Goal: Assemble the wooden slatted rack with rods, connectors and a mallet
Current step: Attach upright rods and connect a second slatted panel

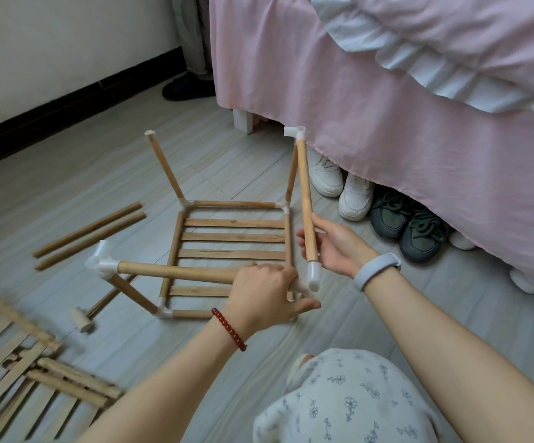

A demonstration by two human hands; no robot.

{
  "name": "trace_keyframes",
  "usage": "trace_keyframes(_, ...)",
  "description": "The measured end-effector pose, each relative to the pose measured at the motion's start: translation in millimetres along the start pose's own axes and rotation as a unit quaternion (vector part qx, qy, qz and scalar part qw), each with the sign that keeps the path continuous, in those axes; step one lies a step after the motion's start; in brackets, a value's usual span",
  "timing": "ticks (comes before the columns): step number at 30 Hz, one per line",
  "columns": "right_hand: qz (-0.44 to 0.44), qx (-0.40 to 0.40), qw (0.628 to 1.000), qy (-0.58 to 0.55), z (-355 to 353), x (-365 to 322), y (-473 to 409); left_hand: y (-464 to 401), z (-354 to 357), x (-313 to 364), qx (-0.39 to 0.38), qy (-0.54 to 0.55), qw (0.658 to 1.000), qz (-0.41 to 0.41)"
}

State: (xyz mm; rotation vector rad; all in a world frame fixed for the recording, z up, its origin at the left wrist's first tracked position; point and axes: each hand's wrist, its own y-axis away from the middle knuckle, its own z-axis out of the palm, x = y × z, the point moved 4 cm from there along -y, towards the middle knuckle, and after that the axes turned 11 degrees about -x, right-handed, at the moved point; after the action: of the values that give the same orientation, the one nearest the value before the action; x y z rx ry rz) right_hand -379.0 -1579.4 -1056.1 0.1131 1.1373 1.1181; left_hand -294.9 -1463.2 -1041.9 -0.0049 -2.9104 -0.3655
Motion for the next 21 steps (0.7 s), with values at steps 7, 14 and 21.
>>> trace_keyframes(7,0.017,-0.046,0.992,-0.113,19.8,5.9,-20.7,7.4,0.0,-21.4,0.163,-0.028,0.986,0.017)
trace_keyframes(14,0.031,-0.111,0.978,-0.173,63.0,46.8,-23.7,64.7,7.2,-71.9,0.176,-0.017,0.981,-0.077)
trace_keyframes(21,0.115,-0.184,0.974,0.065,88.2,61.4,-24.2,125.8,25.3,-126.4,0.201,0.234,0.928,-0.210)
